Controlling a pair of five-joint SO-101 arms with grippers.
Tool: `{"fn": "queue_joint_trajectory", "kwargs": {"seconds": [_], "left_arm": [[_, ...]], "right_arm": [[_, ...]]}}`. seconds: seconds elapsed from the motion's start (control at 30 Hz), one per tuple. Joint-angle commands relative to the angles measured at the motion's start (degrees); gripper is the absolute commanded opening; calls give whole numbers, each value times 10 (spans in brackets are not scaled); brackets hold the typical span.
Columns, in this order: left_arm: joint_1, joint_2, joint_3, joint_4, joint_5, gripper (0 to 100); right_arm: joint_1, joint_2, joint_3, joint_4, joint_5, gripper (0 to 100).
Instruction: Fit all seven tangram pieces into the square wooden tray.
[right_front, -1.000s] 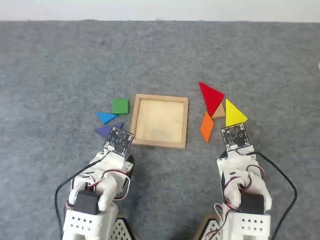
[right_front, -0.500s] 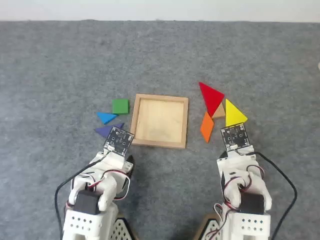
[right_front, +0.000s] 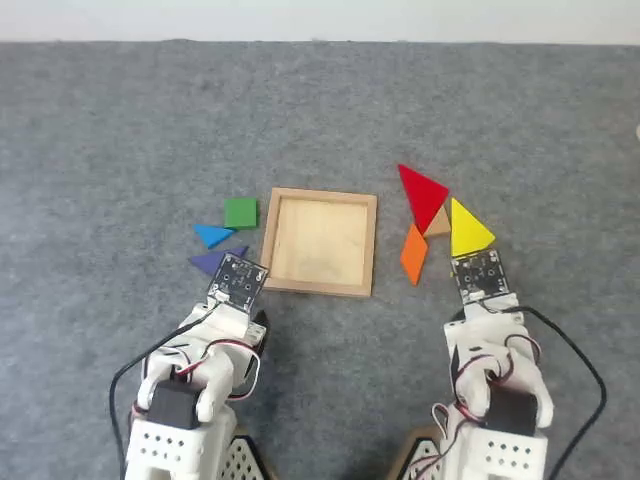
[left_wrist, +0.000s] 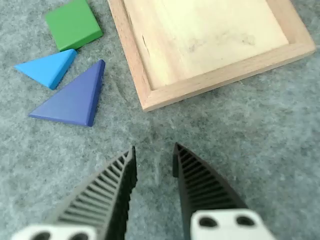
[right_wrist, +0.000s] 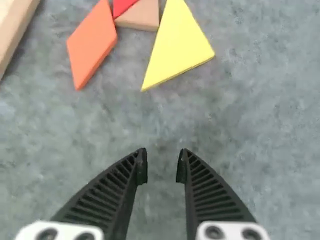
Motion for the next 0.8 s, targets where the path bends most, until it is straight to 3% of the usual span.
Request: {"fn": "queue_joint_trajectory", "kwargs": {"seconds": [0.0,0.17,0.43,0.6,0.77], "left_arm": [[-4,-10,-7,2,5,116],[-4,-10,-7,2,5,116],[-4,-10,-7,2,5,116],[-4,-10,-7,2,5,116],[-4,-10,-7,2,5,116]], "right_arm": [[-8,0,-87,10,50,118],[-11,159,-221,10,54,199],[-49,705,-552,-43,4,250],[-84,1013,-790,11,-6,251],[-76,1213,-960,61,-98,252]]}}
